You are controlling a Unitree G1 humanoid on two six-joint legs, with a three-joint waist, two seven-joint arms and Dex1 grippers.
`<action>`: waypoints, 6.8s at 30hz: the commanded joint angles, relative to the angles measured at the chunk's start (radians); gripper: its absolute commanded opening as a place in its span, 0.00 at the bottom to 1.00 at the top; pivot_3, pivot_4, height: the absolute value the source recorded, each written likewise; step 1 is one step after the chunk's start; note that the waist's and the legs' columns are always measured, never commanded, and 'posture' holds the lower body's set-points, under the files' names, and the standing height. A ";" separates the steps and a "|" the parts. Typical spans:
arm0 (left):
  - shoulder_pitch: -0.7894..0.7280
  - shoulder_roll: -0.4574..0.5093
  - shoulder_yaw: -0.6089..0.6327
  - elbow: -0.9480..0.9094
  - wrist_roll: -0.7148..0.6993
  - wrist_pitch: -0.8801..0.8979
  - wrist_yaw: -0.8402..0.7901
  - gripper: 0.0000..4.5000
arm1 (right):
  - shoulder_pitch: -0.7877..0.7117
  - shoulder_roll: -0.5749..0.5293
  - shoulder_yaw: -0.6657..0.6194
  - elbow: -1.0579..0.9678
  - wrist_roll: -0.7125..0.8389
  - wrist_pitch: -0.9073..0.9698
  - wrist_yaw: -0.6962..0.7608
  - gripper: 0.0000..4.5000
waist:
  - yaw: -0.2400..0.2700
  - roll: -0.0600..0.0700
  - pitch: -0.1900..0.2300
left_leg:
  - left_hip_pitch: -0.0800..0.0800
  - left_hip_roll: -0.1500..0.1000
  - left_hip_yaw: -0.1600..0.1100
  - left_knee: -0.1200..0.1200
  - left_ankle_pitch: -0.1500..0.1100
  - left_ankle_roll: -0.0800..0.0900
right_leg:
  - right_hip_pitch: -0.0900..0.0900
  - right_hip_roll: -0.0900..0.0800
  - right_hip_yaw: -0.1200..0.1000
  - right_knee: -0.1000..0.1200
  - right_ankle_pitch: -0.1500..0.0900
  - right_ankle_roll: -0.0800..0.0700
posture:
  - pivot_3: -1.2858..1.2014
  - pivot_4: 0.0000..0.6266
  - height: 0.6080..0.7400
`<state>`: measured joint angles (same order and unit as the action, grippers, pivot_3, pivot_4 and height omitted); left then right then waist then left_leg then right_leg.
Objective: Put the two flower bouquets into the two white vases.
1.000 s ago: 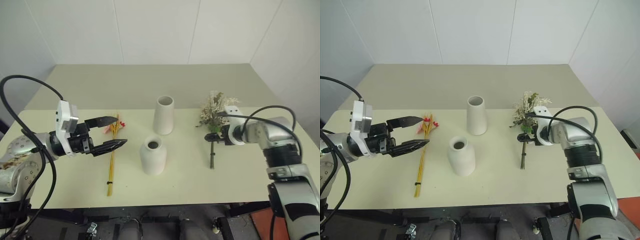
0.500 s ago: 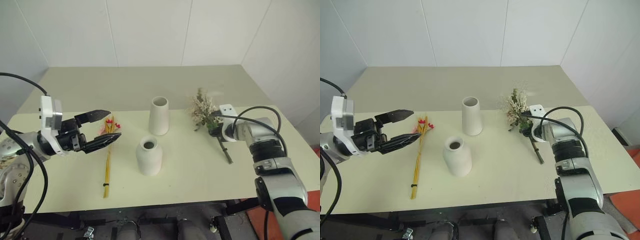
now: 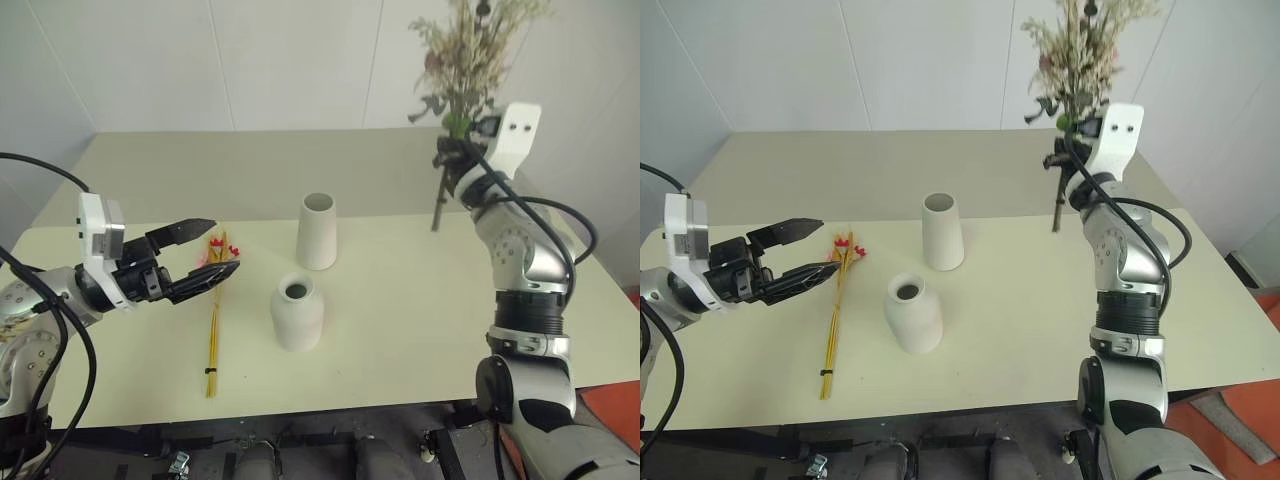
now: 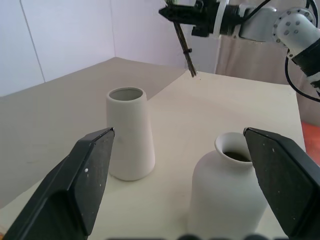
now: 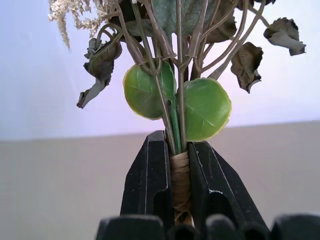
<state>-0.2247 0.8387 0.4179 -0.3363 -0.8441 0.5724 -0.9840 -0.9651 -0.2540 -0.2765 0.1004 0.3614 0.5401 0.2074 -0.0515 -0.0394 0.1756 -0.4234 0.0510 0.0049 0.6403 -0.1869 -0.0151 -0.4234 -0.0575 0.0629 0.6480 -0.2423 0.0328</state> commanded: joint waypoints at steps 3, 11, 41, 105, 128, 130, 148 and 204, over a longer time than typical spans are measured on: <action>-0.018 0.024 0.002 0.003 0.001 -0.001 -0.009 1.00 | -0.088 0.076 0.045 -0.003 0.033 -0.161 0.056 0.05 | 0.000 0.000 0.000 | -0.001 0.000 0.000 0.000 0.000 0.000 | -0.001 0.000 0.000 0.000 0.000 0.000 | 0.52 0.24 1.00; -0.020 0.044 0.003 0.009 0.003 0.001 -0.021 1.00 | -0.148 0.194 0.113 0.175 -0.011 -0.328 0.068 0.05 | 0.001 0.001 0.000 | -0.001 0.000 0.000 0.000 0.000 0.000 | -0.001 0.000 0.000 0.000 0.000 0.000 | 0.52 0.24 1.00; 0.003 0.050 0.018 -0.024 -0.002 0.018 -0.006 1.00 | -0.027 0.316 0.196 0.428 -0.092 -0.613 0.146 0.77 | -0.016 0.001 0.001 | -0.001 0.000 0.000 -0.001 0.000 0.000 | -0.001 0.000 -0.001 0.000 0.000 0.000 | 0.52 0.24 1.00; 0.003 0.045 -0.019 -0.013 0.028 0.005 -0.002 1.00 | 0.117 0.072 0.059 0.092 0.274 0.061 0.494 1.00 | -0.011 0.001 0.001 | -0.001 0.000 0.000 -0.001 0.000 0.000 | -0.001 0.000 -0.001 0.000 0.000 0.000 | 0.52 0.24 1.00; -0.362 0.181 -0.405 0.120 0.171 0.848 0.350 1.00 | 0.404 -0.531 0.083 -0.369 0.325 0.052 0.954 1.00 | 0.013 0.001 0.002 | 0.001 -0.001 0.000 0.000 0.000 0.000 | 0.001 0.000 0.000 0.000 -0.005 0.008 | 0.52 0.24 1.00; -0.388 0.141 -0.435 0.133 0.193 0.923 0.400 1.00 | 0.395 -0.541 0.078 -0.362 0.322 0.047 0.958 1.00 | 0.013 0.001 0.002 | 0.001 -0.001 -0.001 0.000 0.000 0.000 | 0.001 0.000 0.000 -0.001 -0.005 0.009 | 0.52 0.24 1.00; -0.423 -0.067 -0.439 0.216 0.327 1.042 0.596 0.17 | 0.434 -0.585 0.045 -0.406 0.396 0.068 0.941 1.00 | 0.034 0.002 0.001 | 0.002 -0.002 -0.001 0.001 0.000 0.000 | 0.003 0.000 0.000 0.000 -0.001 0.002 | 0.52 0.24 1.00; -0.483 -0.348 -0.288 0.105 -0.036 0.185 0.143 0.00 | 0.748 -0.647 -0.083 -0.614 0.431 0.022 0.814 1.00 | 0.036 0.001 0.001 | 0.001 -0.003 -0.001 0.004 0.000 0.000 | 0.004 -0.001 0.001 -0.001 0.000 0.003 | 0.52 0.24 1.00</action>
<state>-0.7060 0.4728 0.1286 -0.2105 -0.8870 0.7772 -0.8281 -0.2165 -0.8910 -0.3138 -0.4848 0.7701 0.5798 1.0242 -0.0155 -0.0387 0.1770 -0.4225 0.0483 0.0041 0.6448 -0.1868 -0.0152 -0.4190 -0.0584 0.0634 0.6473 -0.2422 0.0356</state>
